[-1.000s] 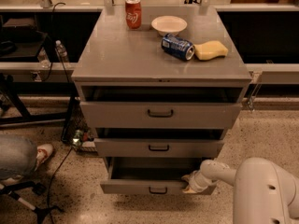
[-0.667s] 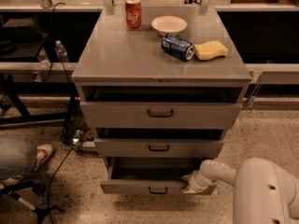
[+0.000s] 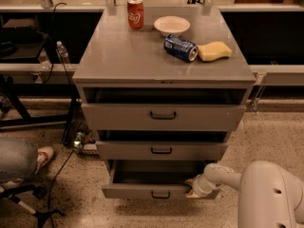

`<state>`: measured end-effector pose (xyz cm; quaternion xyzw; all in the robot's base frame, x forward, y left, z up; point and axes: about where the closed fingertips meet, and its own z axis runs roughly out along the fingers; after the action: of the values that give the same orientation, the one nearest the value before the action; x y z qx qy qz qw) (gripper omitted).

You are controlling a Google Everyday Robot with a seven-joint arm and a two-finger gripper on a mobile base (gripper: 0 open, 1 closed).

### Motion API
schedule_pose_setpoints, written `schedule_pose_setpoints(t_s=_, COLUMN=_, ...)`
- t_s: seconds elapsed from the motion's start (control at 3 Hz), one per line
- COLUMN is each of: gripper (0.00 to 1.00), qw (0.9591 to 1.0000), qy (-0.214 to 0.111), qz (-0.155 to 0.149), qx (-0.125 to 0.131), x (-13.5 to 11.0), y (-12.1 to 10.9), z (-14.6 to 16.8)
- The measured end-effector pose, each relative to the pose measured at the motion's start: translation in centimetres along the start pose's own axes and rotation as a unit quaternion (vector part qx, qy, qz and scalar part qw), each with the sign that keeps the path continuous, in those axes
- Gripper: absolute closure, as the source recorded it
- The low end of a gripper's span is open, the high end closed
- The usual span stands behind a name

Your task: Open bottom drawer

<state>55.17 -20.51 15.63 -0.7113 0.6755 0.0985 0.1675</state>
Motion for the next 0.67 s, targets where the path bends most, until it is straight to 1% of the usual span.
schedule_pose_setpoints(t_s=0.67, gripper=0.15, qw=1.0000, qy=-0.002, qz=0.000, qx=-0.003, x=-0.15, y=0.35, z=0.36)
